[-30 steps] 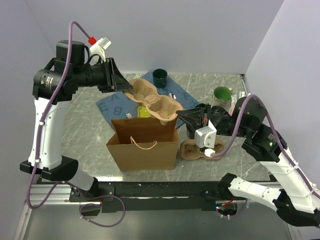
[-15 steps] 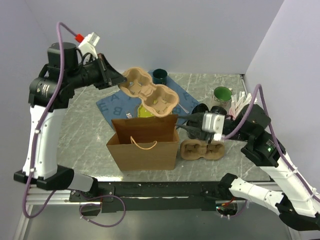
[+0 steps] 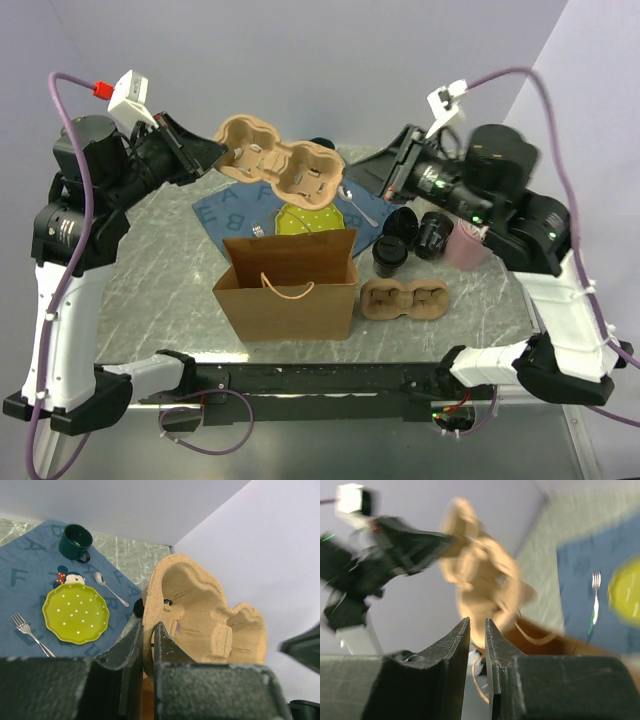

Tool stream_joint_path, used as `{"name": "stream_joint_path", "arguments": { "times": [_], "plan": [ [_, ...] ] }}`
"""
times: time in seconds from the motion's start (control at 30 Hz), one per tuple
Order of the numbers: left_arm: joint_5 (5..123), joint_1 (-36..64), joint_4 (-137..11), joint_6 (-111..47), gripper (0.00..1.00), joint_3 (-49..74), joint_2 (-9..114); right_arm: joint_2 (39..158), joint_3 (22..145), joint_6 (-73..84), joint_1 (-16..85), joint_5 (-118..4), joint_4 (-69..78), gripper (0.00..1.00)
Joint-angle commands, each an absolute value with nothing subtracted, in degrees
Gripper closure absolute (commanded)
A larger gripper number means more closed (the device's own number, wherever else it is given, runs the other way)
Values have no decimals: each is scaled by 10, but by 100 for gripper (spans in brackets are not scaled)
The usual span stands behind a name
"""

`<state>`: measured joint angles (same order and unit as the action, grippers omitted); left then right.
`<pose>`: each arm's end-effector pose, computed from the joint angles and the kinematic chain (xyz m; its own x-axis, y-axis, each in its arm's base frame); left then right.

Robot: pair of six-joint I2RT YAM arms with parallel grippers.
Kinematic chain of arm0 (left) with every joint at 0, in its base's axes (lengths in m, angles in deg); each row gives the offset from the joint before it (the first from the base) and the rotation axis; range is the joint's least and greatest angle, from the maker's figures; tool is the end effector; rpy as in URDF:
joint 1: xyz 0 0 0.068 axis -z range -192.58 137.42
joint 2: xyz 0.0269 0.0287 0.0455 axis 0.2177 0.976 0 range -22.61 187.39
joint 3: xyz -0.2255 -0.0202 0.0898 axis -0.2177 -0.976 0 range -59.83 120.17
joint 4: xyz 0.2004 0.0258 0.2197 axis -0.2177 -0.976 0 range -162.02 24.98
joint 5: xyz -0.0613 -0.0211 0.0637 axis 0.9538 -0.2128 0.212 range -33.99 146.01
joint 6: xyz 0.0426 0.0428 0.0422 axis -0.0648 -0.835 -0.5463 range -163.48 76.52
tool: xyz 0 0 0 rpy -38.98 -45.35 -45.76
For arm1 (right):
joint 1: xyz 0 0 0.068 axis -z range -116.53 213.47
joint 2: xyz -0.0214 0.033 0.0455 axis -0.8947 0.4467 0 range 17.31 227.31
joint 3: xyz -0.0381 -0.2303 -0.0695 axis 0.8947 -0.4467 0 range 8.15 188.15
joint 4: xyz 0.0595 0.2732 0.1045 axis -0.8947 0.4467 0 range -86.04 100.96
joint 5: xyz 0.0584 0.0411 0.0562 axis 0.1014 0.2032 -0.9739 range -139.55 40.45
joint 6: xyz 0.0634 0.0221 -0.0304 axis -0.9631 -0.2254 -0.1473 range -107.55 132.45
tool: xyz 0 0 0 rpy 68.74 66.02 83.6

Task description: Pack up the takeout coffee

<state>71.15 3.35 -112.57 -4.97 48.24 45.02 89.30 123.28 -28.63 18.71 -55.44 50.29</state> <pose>0.2271 -0.0816 0.5431 -0.4132 -0.5072 -0.7563 0.3281 0.6918 -0.6432 0.1724 0.1799 0.5662 -0.5378 0.3873 -0.7488 -0.5568 0.5037 0.6605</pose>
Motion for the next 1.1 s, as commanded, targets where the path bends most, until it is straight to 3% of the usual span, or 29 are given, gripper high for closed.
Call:
{"name": "stream_joint_path", "arguments": {
  "times": [0.0,0.1,0.4,0.7,1.07],
  "plan": [
    [688,31,-1086,-24,93,464,434,895,1225,-443,186,-505,602,75],
    [684,31,-1078,-13,93,448,420,903,1230,-443,186,-522,616,73],
    [676,31,-1083,-12,93,413,398,831,1063,-480,183,-551,441,68],
    [678,31,-1083,-13,92,404,391,788,991,-489,178,-536,333,62],
    [688,31,-1084,-7,93,404,397,804,1007,-467,178,-510,324,59]
  ]
}}
